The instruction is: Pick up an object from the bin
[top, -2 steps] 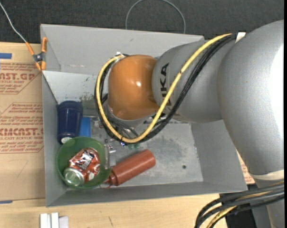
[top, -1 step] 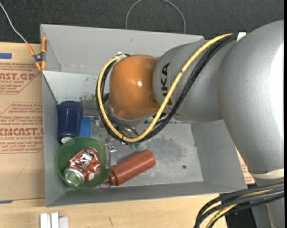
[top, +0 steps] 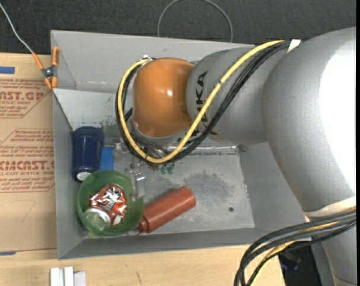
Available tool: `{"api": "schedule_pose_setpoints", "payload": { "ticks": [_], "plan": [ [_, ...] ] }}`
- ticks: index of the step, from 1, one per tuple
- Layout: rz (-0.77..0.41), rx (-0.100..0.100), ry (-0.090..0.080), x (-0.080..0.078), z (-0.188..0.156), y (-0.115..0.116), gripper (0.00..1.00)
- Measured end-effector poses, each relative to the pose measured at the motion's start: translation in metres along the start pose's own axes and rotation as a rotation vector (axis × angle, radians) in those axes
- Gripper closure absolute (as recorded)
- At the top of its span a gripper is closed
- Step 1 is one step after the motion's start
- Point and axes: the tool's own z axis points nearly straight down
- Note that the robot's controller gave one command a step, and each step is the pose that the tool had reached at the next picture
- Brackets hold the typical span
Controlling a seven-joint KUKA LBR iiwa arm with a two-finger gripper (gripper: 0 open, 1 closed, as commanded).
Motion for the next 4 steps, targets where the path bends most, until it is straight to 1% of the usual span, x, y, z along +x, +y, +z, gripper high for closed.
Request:
{"api": "schedule_pose_setpoints", "payload": {
  "ticks": [1, 2, 4],
  "plan": [
    [-0.026, -0.001, -0.017, 0.049, 0.039, 0.026, 0.00],
    [-0.306, -0.001, -0.005, 0.046, 0.057, 0.036, 1.00],
    [-0.306, -0.002, -0.007, 0.045, 0.058, 0.036, 1.00]
  ]
}}
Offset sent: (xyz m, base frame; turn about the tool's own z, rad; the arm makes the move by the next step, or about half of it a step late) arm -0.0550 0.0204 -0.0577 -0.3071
